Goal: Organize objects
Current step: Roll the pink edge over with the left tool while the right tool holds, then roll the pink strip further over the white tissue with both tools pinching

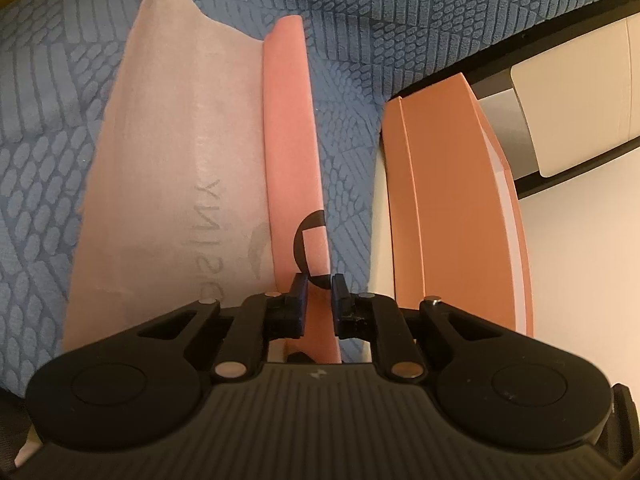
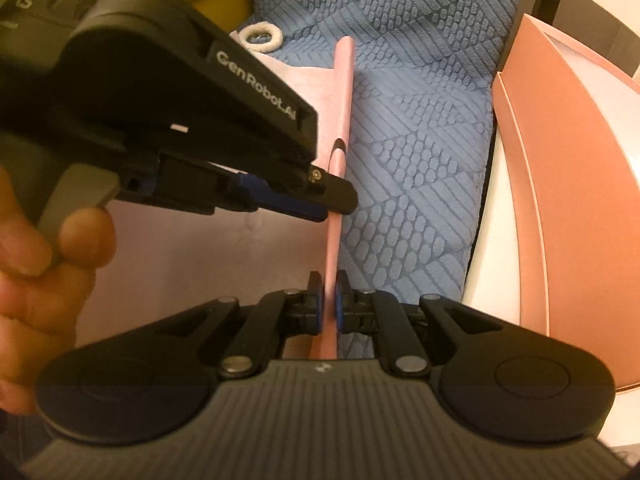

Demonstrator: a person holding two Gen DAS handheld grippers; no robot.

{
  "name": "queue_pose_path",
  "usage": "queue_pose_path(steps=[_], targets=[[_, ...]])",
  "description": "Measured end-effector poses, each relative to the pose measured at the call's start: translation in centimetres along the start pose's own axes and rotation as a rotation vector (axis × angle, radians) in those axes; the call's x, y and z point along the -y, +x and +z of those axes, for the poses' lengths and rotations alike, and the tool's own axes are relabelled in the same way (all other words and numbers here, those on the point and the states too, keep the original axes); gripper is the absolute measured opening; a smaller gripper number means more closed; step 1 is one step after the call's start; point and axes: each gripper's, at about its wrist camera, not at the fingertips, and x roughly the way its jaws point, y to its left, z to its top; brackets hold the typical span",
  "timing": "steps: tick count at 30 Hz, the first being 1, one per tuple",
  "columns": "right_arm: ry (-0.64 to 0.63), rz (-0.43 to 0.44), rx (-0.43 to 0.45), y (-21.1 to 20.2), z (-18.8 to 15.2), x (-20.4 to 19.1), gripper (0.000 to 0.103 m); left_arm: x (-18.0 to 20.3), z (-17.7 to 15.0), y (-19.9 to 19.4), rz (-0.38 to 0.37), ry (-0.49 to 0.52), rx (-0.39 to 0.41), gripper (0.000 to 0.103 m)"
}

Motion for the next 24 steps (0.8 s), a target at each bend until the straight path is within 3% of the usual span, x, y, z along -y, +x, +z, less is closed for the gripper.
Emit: queue_pose_path(steps=[14, 24], targets=[[0.156, 0.191, 0.074, -2.7, 0.4, 0.6, 0.015, -1.6, -0.1, -1.2, 0.112, 0.052, -0.008, 0.006], [0.159, 0.219, 0.004, 0.8, 0.7, -0.4, 0.014, -3.2, 0.2, -1.2, 0.106, 0.032, -0.021, 0.007]])
